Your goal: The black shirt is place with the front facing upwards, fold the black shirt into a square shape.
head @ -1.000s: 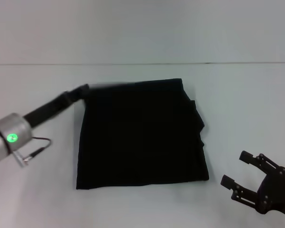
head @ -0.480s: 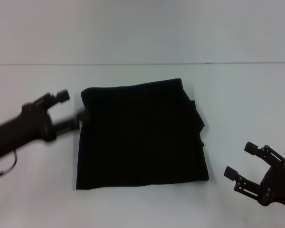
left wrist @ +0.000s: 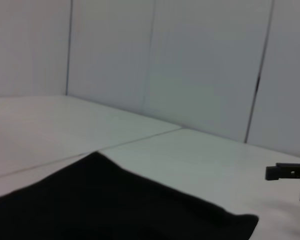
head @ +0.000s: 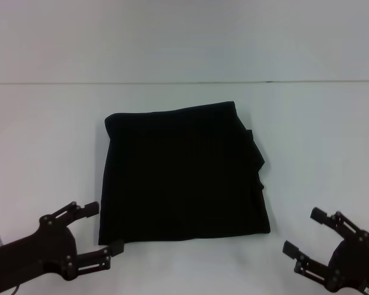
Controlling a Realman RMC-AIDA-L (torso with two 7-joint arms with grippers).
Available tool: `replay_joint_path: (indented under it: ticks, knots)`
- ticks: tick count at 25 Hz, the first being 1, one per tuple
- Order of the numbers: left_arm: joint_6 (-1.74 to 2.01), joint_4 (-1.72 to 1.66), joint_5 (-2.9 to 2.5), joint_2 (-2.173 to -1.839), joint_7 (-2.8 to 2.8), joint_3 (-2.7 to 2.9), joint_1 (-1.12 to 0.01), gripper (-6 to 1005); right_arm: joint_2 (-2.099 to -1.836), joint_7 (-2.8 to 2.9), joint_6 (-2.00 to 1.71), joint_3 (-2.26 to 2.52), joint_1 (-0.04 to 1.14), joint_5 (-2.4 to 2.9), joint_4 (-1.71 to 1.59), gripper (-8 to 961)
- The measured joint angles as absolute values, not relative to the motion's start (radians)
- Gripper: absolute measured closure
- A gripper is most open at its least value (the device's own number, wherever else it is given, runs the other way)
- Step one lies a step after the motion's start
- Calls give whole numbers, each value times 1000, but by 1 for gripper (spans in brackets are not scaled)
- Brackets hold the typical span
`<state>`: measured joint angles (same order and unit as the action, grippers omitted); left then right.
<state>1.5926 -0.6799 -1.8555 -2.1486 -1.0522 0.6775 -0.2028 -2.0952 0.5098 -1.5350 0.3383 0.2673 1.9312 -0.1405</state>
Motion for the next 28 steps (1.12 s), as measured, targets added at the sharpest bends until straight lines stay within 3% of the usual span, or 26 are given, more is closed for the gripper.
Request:
replay_joint_path:
  ticks: [28]
  knots:
    - [1536, -615, -1920, -2140, -1049, 567, -225, 50, -2097, 507, -1472, 334, 287, 1925, -113, 34]
